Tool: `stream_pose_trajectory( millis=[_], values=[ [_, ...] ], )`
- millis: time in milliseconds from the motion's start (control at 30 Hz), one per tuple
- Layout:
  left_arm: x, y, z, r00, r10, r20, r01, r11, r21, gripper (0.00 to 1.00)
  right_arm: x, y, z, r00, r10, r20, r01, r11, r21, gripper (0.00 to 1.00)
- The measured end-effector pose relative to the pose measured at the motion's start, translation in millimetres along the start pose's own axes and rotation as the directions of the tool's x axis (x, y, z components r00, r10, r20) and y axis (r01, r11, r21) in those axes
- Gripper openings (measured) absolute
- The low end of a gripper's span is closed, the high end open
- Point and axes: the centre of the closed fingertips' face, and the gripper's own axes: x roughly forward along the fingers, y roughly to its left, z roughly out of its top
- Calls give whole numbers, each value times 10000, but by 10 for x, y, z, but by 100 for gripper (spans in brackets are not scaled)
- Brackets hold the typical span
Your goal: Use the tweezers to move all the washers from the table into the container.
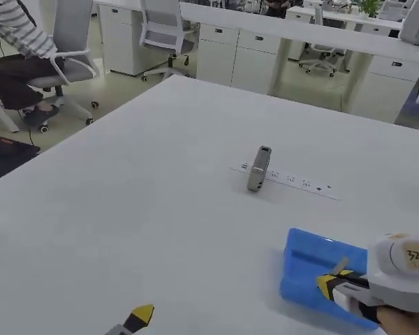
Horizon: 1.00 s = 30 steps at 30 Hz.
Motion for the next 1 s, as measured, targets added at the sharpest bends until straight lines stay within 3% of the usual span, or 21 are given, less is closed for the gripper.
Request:
stream_pose_trajectory(
  millis=[133,667,1000],
  values=[
    [-2,9,2,10000,53,29,-53,10000,4,89,-46,-14,18,10000,-45,-22,45,9999,-126,3],
    [-31,26,54,9993,140,355,-135,9998,-141,89,-493,-17,368,9944,-223,1030,248,9994,-222,2],
    [-55,22,71,9987,148,495,-142,9998,-128,89,-707,149,314,9914,-154,1302,182,9996,-206,2]
  ],
)
